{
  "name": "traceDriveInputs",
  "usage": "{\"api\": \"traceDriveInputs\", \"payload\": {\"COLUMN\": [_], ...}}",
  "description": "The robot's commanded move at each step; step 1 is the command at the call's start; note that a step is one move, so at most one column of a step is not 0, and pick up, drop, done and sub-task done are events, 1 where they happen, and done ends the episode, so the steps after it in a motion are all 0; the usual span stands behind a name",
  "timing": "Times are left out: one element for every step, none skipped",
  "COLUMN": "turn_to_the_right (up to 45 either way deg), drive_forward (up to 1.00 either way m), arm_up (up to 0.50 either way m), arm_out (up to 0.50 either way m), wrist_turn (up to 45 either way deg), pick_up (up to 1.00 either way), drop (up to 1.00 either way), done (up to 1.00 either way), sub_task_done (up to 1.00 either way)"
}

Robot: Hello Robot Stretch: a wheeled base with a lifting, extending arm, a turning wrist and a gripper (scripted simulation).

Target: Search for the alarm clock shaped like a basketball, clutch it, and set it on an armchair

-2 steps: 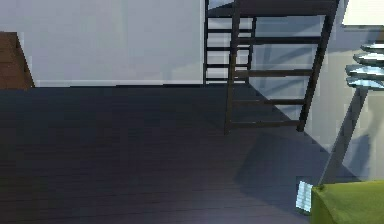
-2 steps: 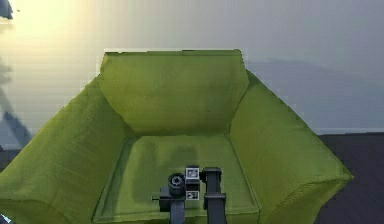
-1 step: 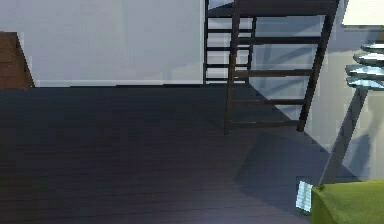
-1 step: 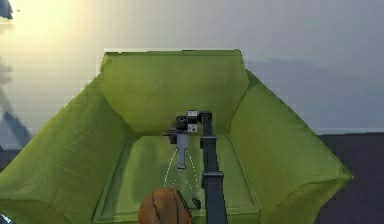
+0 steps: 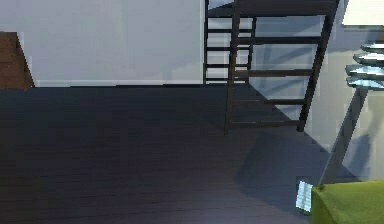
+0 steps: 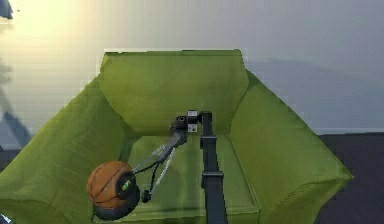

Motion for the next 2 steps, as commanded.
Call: {"api": "traceDriveInputs", "payload": {"turn_to_the_right": [0.0,0.0], "drive_forward": [0.0,0.0], "arm_up": [0.0,0.0], "arm_out": [0.0,0.0], "wrist_turn": [45.0,45.0], "pick_up": [0.0,0.0], "drop": [0.0,0.0], "done": [0.0,0.0], "sub_task_done": [0.0,0.0]}}
